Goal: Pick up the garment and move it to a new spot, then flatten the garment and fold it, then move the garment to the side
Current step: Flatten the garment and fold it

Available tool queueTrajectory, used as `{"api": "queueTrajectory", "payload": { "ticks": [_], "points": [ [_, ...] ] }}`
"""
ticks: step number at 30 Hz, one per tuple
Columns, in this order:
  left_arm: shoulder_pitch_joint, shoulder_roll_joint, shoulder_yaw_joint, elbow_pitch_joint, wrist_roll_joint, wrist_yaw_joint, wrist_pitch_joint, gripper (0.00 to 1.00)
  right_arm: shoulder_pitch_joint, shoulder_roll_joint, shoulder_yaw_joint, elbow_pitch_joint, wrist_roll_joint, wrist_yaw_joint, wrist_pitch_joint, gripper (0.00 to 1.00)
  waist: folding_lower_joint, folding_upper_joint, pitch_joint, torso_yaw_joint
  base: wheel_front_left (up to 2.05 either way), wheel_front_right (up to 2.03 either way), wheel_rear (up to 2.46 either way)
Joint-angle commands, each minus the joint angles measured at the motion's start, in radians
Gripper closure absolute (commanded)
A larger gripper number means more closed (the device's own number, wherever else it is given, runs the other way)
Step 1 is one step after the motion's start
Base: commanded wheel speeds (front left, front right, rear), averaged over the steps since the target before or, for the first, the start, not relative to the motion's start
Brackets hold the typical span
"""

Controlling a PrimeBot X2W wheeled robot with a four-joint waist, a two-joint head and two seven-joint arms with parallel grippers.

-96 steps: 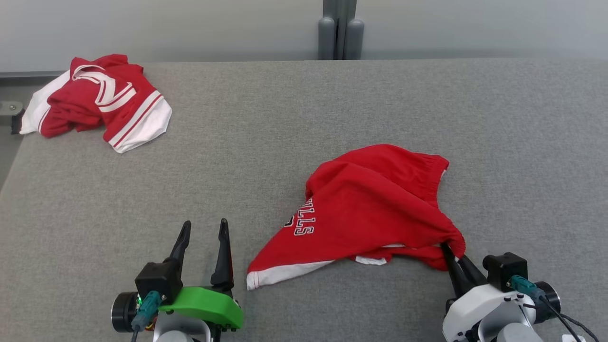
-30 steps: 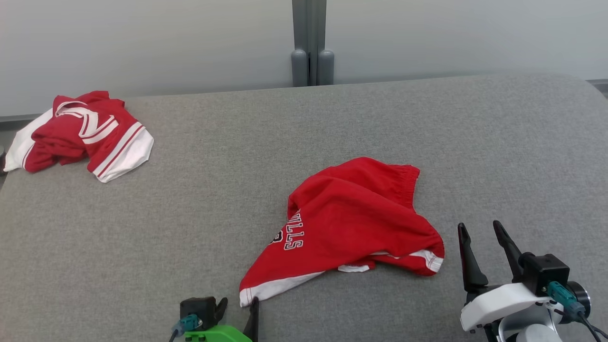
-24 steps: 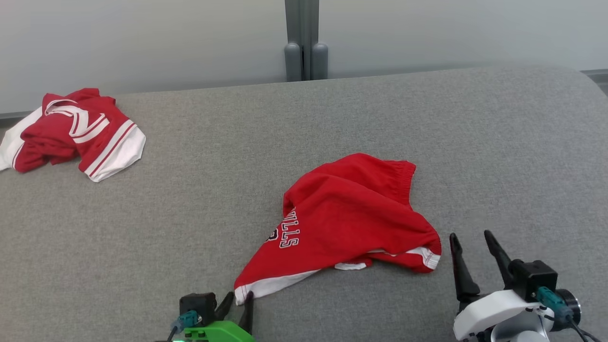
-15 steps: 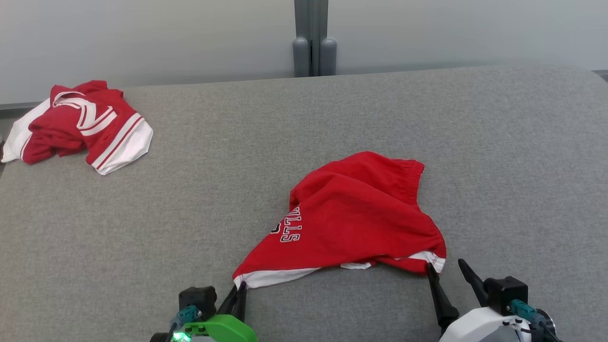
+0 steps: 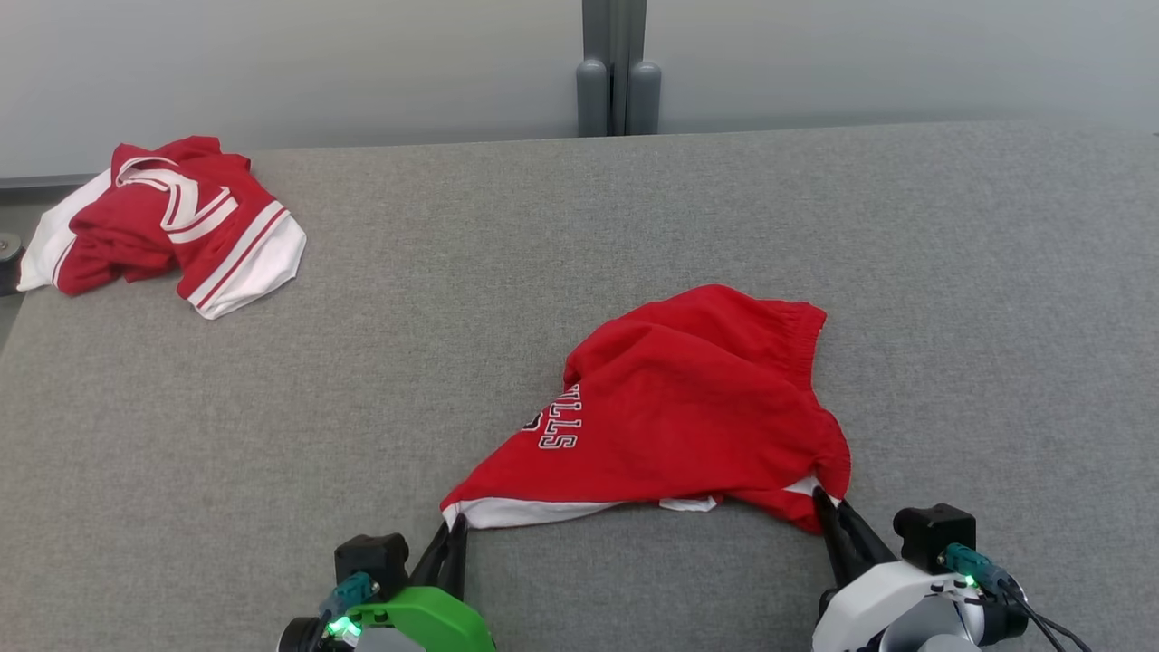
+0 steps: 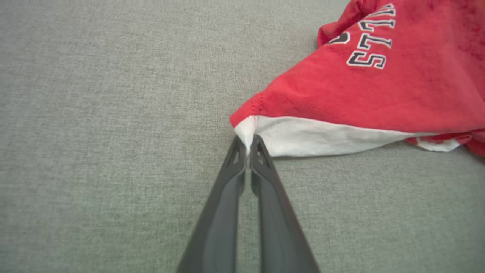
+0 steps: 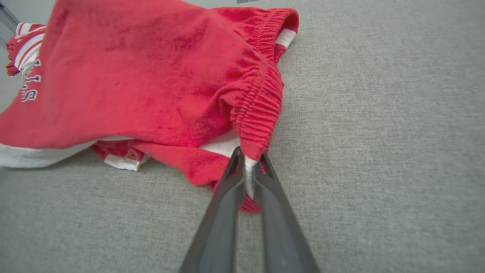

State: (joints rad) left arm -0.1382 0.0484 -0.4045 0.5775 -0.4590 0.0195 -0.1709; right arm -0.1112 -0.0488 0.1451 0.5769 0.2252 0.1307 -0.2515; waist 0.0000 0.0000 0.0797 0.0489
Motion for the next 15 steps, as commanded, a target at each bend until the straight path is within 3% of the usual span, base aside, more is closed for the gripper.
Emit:
{"api": "queueTrajectory", "payload": {
  "ticks": [1, 8, 15],
  "points": [
    [-0.018, 0.004, 0.003, -0.004, -0.007, 0.006, -0.011, 1.00, -0.012, -0.003, 0.001, -0.002, 0.001, 0.000, -0.007, 1.00, 0.0000, 0.0000, -0.002, -0.002, 0.00, 0.00, 0.00],
    [-0.045, 0.006, 0.027, -0.073, -0.008, -0.011, -0.072, 1.00, -0.001, -0.013, -0.006, -0.094, -0.005, 0.000, -0.013, 1.00, 0.0000, 0.0000, -0.028, -0.019, 0.00, 0.00, 0.00],
    [-0.111, 0.030, 0.052, -0.258, 0.017, -0.028, -0.090, 1.00, 0.006, -0.044, -0.015, -0.334, -0.016, 0.000, -0.012, 1.00, 0.0000, 0.0000, -0.091, -0.044, 0.00, 0.00, 0.00]
  ]
}}
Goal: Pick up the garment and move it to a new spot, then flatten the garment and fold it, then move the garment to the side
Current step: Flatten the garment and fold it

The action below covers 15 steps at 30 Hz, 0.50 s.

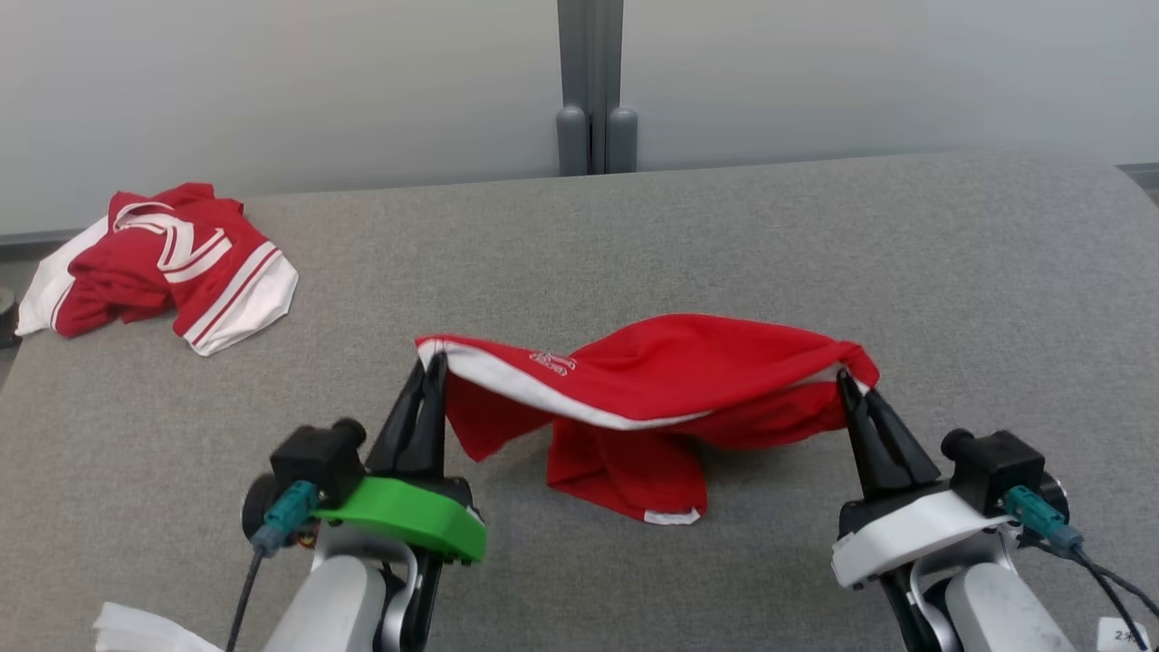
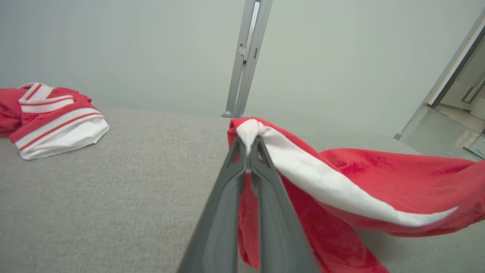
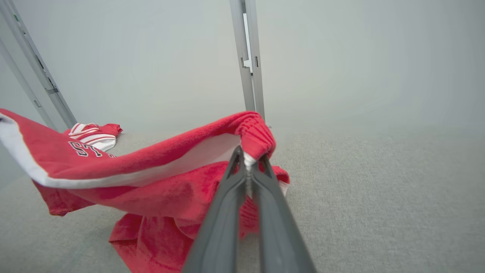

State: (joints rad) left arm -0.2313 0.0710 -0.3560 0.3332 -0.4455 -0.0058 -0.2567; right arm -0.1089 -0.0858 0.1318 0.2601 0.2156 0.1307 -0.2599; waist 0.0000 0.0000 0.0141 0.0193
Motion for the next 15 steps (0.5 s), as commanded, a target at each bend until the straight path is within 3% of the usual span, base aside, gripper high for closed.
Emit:
{"api": "queueTrajectory", "payload": {
  "ticks": [1, 7, 15],
  "points": [
    [-0.029, 0.012, 0.008, -0.044, 0.008, -0.003, -0.005, 1.00, 0.004, -0.012, -0.003, -0.055, -0.008, 0.000, 0.003, 1.00, 0.0000, 0.0000, -0.032, -0.018, 0.00, 0.00, 0.00],
    [-0.109, 0.053, 0.023, -0.271, 0.037, 0.005, 0.018, 1.00, 0.006, -0.045, -0.020, -0.339, -0.028, 0.000, 0.062, 1.00, 0.0000, 0.0000, -0.067, -0.038, 0.00, 0.00, 0.00],
    [-0.214, 0.103, 0.024, -0.545, 0.060, 0.022, 0.154, 1.00, 0.023, -0.059, -0.074, -0.673, -0.044, 0.000, 0.176, 1.00, 0.0000, 0.0000, -0.068, -0.047, 0.00, 0.00, 0.00]
  ]
}}
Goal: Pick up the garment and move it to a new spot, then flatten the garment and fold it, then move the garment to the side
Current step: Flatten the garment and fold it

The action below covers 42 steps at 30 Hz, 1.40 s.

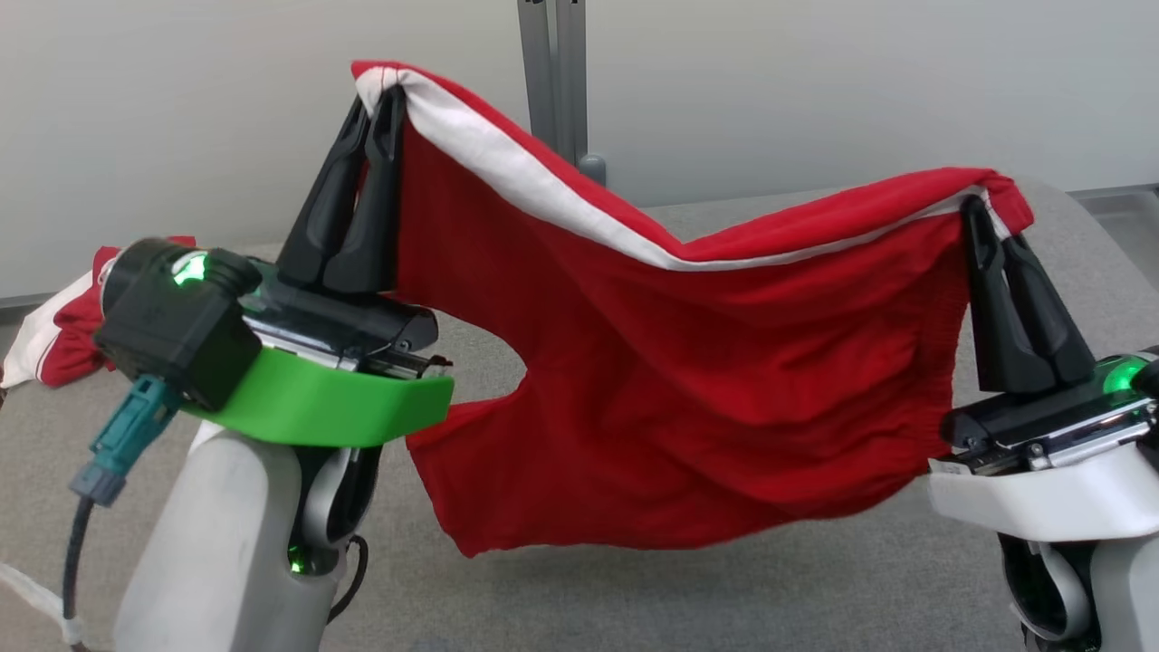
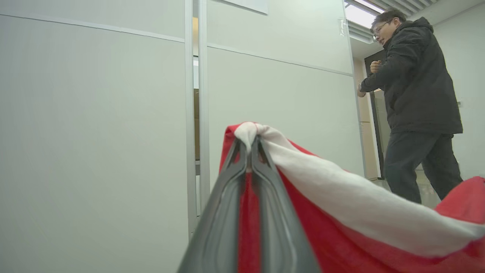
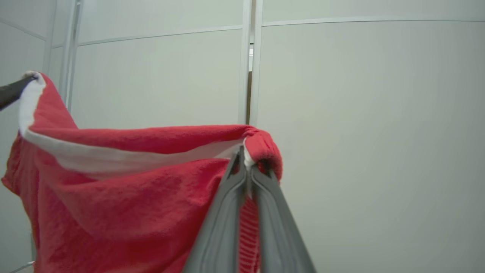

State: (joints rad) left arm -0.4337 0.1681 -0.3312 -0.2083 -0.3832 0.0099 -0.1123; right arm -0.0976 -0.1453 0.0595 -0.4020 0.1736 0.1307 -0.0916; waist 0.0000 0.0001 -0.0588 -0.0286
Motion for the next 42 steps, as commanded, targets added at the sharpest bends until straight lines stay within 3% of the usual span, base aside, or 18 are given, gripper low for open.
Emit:
{"api": "queueTrajectory", "payload": {
  "ticks": [1, 5, 10, 17, 22, 27, 35, 38, 42],
  "points": [
    [-0.026, 0.011, 0.002, -0.024, -0.008, 0.007, 0.030, 1.00, 0.013, 0.004, -0.007, -0.037, -0.001, 0.000, 0.026, 1.00, 0.0000, -0.0001, 0.010, 0.002, 0.00, 0.00, 0.00],
    [-0.071, 0.027, 0.009, -0.010, -0.020, 0.003, 0.097, 1.00, 0.001, -0.005, 0.001, -0.055, 0.009, 0.000, 0.090, 1.00, 0.0000, -0.0001, 0.049, 0.006, 0.00, 0.00, 0.00],
    [-0.158, 0.028, 0.022, 0.124, -0.055, -0.021, 0.133, 1.00, -0.112, -0.020, 0.036, 0.078, 0.055, 0.000, 0.128, 1.00, 0.0000, -0.0001, 0.169, 0.011, 0.00, 0.00, 0.00],
    [-0.461, 0.032, 0.044, 0.437, -0.041, -0.075, 0.093, 1.00, -0.537, -0.075, 0.148, 0.449, 0.087, 0.000, 0.099, 1.00, 0.0000, -0.0001, 0.370, 0.011, 0.00, 0.00, 0.00],
    [-0.732, 0.038, 0.056, 0.632, 0.017, -0.074, -0.002, 1.00, -0.871, -0.060, 0.223, 0.715, 0.069, 0.000, 0.008, 1.00, 0.0000, -0.0001, 0.467, 0.013, 0.00, 0.00, 0.00],
    [-0.859, -0.005, 0.042, 0.780, 0.036, -0.081, -0.086, 1.00, -1.055, -0.054, 0.269, 0.951, 0.044, 0.000, -0.088, 1.00, 0.0000, -0.0001, 0.532, 0.045, 0.00, 0.00, 0.00],
    [-0.763, -0.053, 0.021, 0.906, 0.004, -0.112, -0.147, 1.00, -1.045, -0.014, 0.318, 1.171, 0.068, -0.001, -0.173, 1.00, 0.0000, -0.0001, 0.616, 0.075, 0.00, 0.00, 0.00],
    [-0.685, -0.056, 0.029, 0.894, -0.009, -0.120, -0.154, 1.00, -0.980, -0.016, 0.320, 1.107, 0.083, -0.001, -0.174, 1.00, 0.0000, -0.0001, 0.621, 0.073, 0.00, 0.00, 0.00],
    [-0.550, -0.045, 0.081, 0.776, -0.010, -0.124, -0.153, 1.00, -0.834, -0.023, 0.300, 0.961, 0.120, -0.001, -0.174, 1.00, 0.0000, -0.0001, 0.601, 0.061, 0.00, 0.00, 0.00]
  ]
}}
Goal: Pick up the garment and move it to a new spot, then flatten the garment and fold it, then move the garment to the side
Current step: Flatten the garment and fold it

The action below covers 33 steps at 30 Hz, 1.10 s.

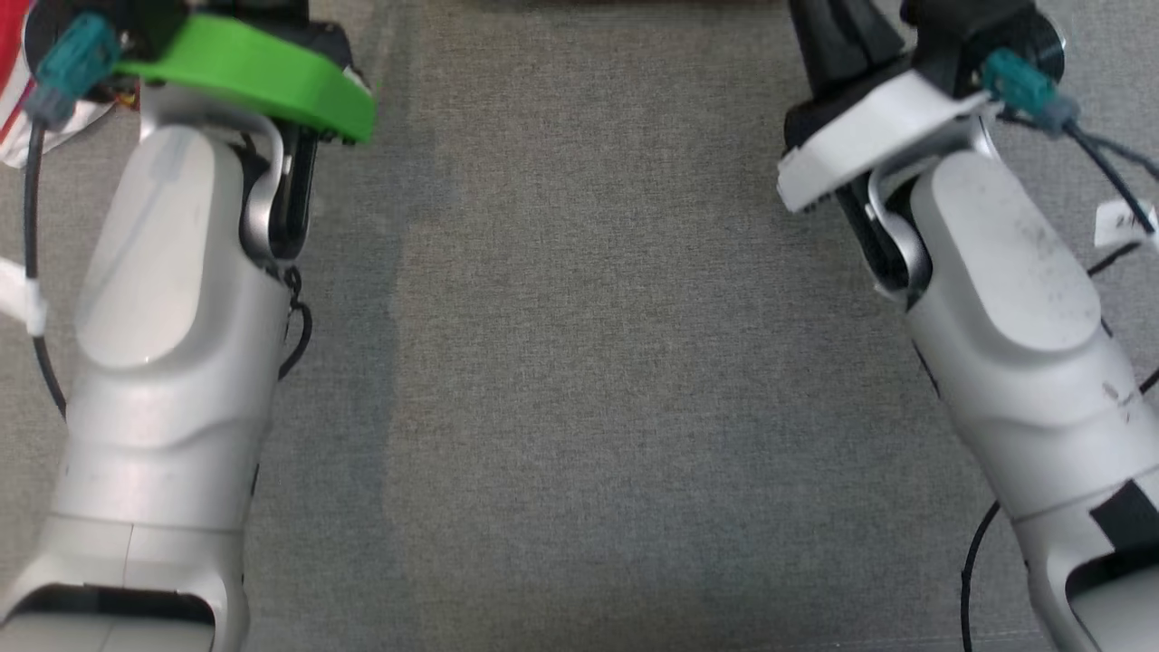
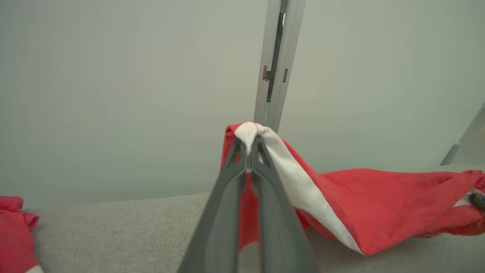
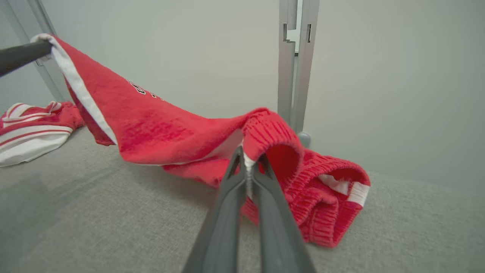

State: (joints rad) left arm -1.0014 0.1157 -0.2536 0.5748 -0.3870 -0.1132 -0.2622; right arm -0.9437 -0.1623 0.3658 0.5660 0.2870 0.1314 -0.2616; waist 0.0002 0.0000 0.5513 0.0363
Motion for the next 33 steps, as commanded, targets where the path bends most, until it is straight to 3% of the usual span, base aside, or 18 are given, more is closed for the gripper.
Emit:
{"api": "queueTrajectory", "payload": {
  "ticks": [1, 10, 23, 33],
  "points": [
    [0.051, 0.010, 0.016, -0.036, -0.002, -0.002, -0.003, 1.00, 0.045, -0.009, -0.012, -0.040, 0.014, -0.001, -0.004, 1.00, -0.0002, 0.0000, -0.015, -0.007, 0.00, 0.00, 0.00],
    [0.396, -0.021, 0.095, -0.288, 0.047, -0.009, -0.002, 1.00, 0.378, -0.023, -0.082, -0.317, 0.041, -0.001, -0.004, 1.00, -0.0002, 0.0000, -0.126, 0.008, 0.00, 0.00, 0.00],
    [0.811, -0.060, 0.094, -0.470, 0.051, 0.001, -0.002, 1.00, 0.790, 0.007, -0.113, -0.502, 0.017, -0.001, -0.004, 1.00, -0.0002, 0.0000, -0.423, 0.056, 0.00, 0.00, 0.00],
    [1.027, -0.046, 0.083, -0.671, 0.068, 0.030, 0.020, 1.00, 1.050, 0.007, -0.159, -0.731, 0.004, -0.001, -0.004, 1.00, -0.0002, 0.0000, -0.511, 0.052, 0.00, 0.00, 0.00]
  ]
}}
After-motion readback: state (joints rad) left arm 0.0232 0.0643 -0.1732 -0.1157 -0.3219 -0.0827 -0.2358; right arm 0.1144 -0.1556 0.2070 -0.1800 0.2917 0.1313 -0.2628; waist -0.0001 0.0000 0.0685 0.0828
